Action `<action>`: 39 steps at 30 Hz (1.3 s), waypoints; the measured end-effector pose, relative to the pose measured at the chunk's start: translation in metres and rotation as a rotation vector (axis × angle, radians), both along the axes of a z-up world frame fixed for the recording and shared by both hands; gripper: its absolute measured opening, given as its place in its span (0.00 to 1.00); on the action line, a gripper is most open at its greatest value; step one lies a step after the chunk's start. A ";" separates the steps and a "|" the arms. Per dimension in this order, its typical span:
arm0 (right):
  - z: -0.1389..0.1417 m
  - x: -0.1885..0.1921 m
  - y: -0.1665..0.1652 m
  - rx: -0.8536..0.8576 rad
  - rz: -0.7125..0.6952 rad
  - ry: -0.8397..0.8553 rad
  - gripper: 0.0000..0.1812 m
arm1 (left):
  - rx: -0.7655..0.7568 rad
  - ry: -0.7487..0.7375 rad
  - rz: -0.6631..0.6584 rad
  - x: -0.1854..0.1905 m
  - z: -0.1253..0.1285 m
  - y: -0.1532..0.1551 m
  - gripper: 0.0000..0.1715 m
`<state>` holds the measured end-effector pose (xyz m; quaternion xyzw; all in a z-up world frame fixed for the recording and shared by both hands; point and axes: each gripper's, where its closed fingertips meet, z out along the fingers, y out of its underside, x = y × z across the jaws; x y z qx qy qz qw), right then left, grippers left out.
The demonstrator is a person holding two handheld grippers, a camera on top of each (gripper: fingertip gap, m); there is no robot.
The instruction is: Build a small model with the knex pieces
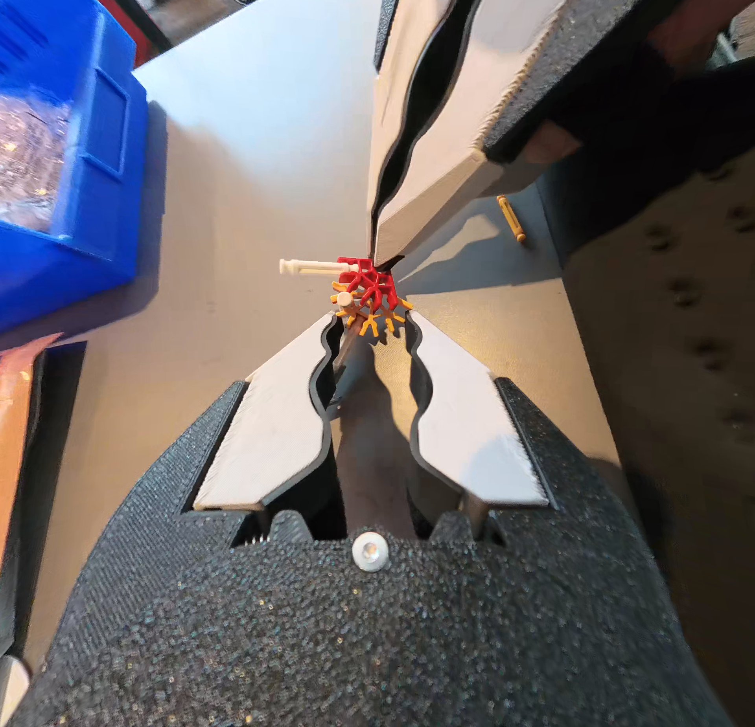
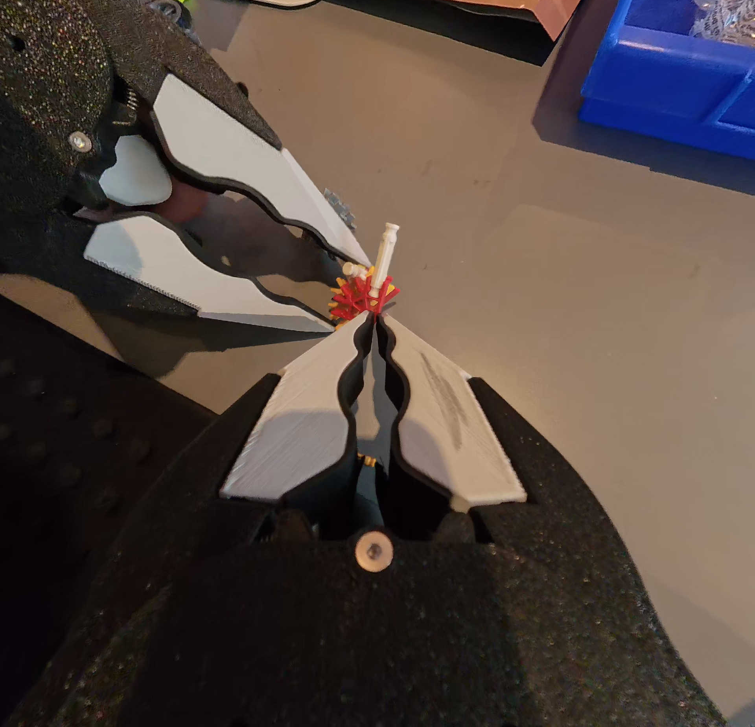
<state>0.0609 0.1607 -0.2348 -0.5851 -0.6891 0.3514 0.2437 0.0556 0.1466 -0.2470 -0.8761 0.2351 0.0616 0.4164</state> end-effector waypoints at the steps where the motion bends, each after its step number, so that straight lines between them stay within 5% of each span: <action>1: 0.000 0.000 -0.001 0.003 0.003 -0.002 0.00 | -0.003 -0.010 0.001 -0.001 0.000 0.000 0.18; 5: -0.001 -0.001 -0.001 0.010 0.007 -0.007 0.00 | -0.022 -0.036 -0.043 0.002 0.003 -0.005 0.27; 20: 0.004 0.000 0.002 -0.024 -0.010 0.020 0.00 | -0.070 -0.042 -0.033 -0.034 0.018 -0.022 0.29; 26: 0.004 0.004 0.005 -0.018 -0.015 0.022 0.00 | -0.089 -0.167 -0.010 -0.038 0.005 -0.022 0.17; 39: 0.008 0.006 0.010 0.055 0.003 0.041 0.00 | -0.157 -0.281 -0.018 -0.033 0.005 -0.023 0.16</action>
